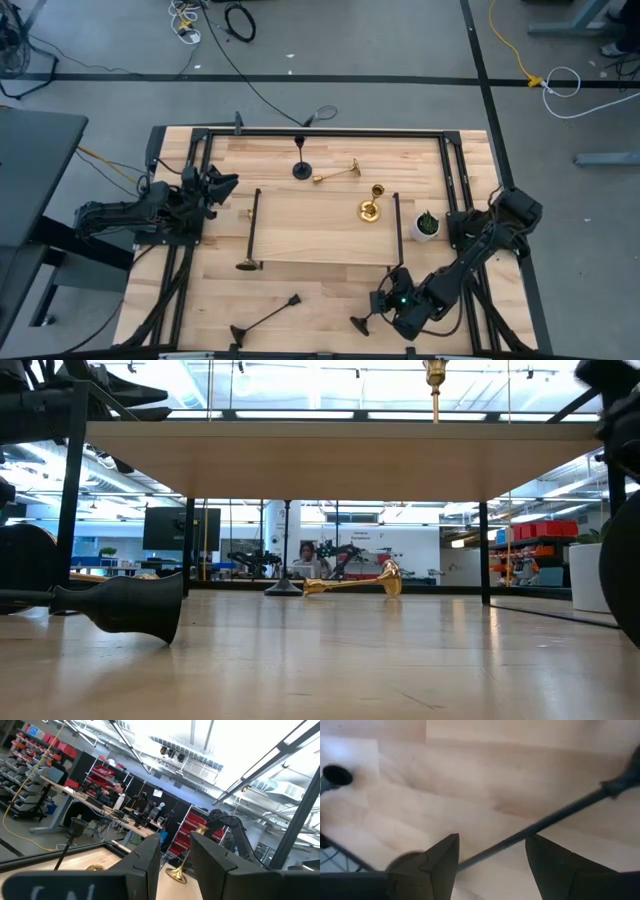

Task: Pick & Place candle stick holders
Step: Put the bottom right black candle holder on the shelf

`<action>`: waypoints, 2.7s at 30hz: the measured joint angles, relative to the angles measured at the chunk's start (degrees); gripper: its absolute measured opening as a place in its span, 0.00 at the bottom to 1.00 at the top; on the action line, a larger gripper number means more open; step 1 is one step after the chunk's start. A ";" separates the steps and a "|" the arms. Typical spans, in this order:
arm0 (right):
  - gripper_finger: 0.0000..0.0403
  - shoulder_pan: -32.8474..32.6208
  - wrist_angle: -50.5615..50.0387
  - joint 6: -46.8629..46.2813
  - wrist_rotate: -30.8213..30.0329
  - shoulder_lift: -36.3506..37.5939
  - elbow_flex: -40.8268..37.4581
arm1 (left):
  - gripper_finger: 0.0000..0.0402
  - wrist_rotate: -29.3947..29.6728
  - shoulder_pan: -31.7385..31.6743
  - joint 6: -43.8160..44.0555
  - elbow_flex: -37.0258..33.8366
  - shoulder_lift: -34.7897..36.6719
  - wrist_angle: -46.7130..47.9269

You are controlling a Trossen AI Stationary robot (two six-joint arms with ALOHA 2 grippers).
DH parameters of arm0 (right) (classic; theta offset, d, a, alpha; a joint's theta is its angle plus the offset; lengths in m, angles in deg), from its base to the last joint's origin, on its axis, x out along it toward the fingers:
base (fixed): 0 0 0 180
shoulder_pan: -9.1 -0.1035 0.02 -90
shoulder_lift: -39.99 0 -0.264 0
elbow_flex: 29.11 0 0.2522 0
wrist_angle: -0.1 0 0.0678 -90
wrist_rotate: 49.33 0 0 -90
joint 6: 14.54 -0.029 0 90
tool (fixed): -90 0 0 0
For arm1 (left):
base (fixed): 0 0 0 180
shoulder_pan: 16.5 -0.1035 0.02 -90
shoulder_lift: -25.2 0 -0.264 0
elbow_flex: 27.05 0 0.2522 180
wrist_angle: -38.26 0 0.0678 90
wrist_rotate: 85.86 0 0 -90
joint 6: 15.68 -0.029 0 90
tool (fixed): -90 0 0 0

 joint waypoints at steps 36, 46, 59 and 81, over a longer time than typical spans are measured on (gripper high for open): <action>0.03 -1.92 -4.45 1.34 10.13 -1.38 0.09 | 0.27 -0.63 -0.02 0.02 0.00 0.00 -0.49; 0.04 -2.01 -8.28 3.30 12.42 -1.29 0.17 | 0.27 -0.63 -0.02 0.04 0.00 0.00 -0.48; 0.01 -2.08 -11.34 9.91 6.54 -0.72 -0.09 | 0.27 -0.66 -0.01 0.04 0.00 0.00 -0.46; 0.01 -7.03 -31.38 18.88 -17.51 6.60 19.00 | 0.27 -13.36 0.00 -0.04 0.00 0.02 -0.41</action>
